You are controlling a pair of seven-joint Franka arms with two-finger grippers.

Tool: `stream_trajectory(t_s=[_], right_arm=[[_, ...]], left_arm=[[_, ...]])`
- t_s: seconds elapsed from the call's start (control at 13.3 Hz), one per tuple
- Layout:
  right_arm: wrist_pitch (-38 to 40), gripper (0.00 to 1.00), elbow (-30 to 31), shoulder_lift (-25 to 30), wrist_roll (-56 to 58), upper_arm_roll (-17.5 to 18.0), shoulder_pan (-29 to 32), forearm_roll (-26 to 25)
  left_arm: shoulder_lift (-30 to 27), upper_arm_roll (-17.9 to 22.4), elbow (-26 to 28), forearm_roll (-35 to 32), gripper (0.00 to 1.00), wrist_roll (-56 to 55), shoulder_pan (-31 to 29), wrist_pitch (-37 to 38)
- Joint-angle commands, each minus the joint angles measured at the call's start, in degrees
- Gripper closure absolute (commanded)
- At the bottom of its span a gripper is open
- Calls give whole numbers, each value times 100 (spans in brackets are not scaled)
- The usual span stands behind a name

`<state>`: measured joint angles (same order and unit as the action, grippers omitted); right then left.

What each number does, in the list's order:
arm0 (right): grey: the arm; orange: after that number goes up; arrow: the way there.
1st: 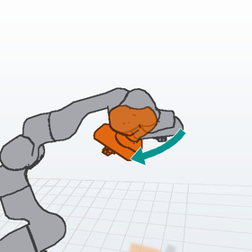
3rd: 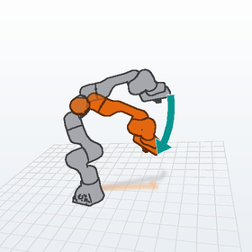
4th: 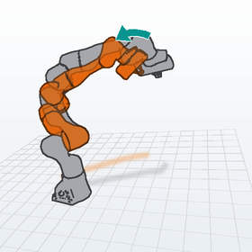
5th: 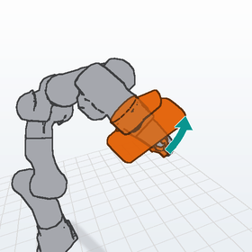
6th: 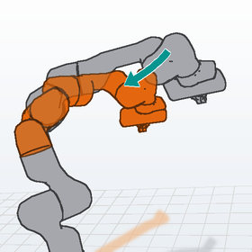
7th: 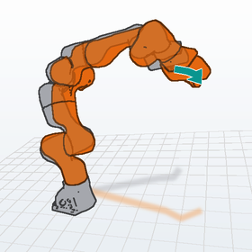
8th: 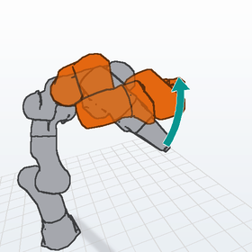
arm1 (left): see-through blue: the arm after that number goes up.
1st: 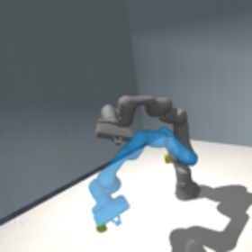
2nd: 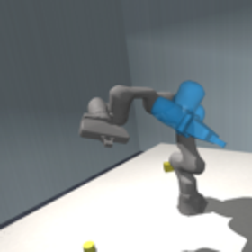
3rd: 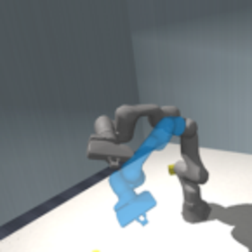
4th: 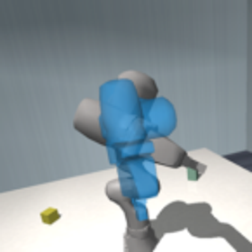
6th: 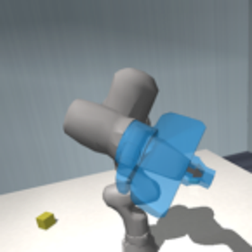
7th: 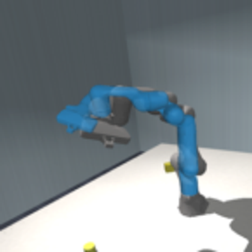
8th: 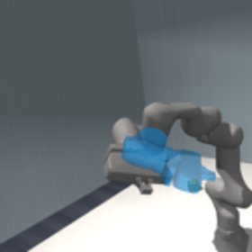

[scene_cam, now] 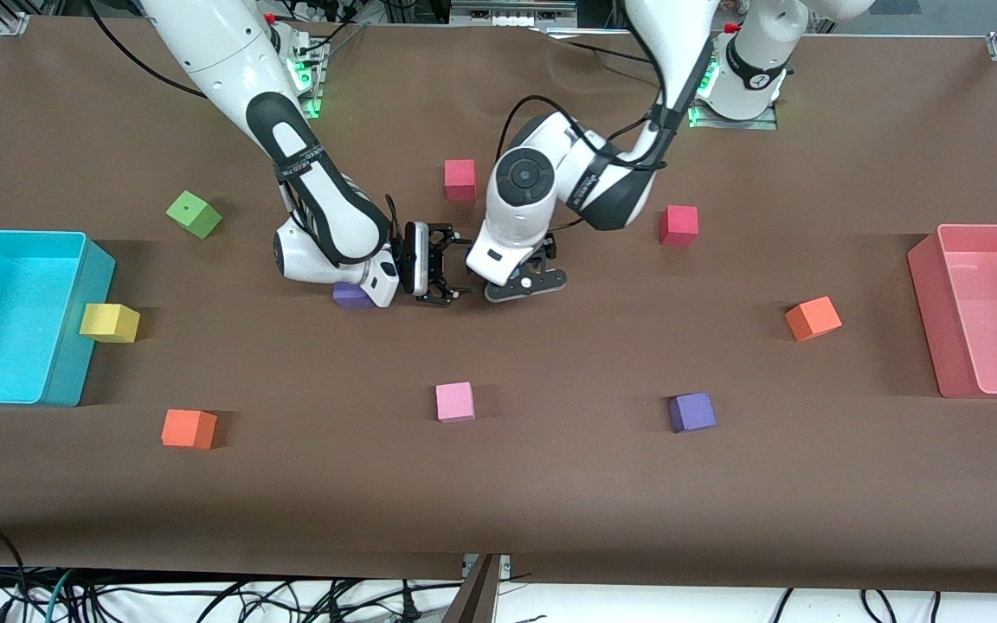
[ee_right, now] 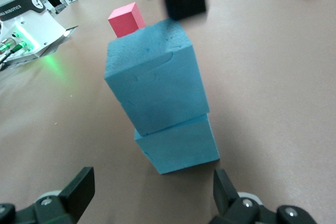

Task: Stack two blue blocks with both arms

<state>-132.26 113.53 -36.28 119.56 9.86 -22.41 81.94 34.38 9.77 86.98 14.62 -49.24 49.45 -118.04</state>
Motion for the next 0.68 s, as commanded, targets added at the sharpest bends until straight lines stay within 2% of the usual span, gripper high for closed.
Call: stream_trajectory(t_s=[0.0, 0.23, 0.38, 0.45, 0.6], right_arm=[[218, 0, -24, 94, 51, 52, 166, 103], [577, 0, 3, 401, 24, -176, 176, -116], [1688, 0, -15, 788, -473, -832, 176, -1009], [2348, 0, -102, 937, -912, -1149, 176, -1536], [3596, 0, -574, 1088, -1687, -1800, 176, -2521]], left_arm=[[-747, -46, 161, -117, 0, 824, -575, 919], [-1467, -28, 354, -126, 0, 1319, -1357, 1564], [-2125, 33, 661, -143, 0, 1983, -1876, 1888], [-2477, 225, 906, -204, 0, 2493, -1921, 1933], [-3180, 376, 1373, -651, 0, 3442, -2244, 1934]])
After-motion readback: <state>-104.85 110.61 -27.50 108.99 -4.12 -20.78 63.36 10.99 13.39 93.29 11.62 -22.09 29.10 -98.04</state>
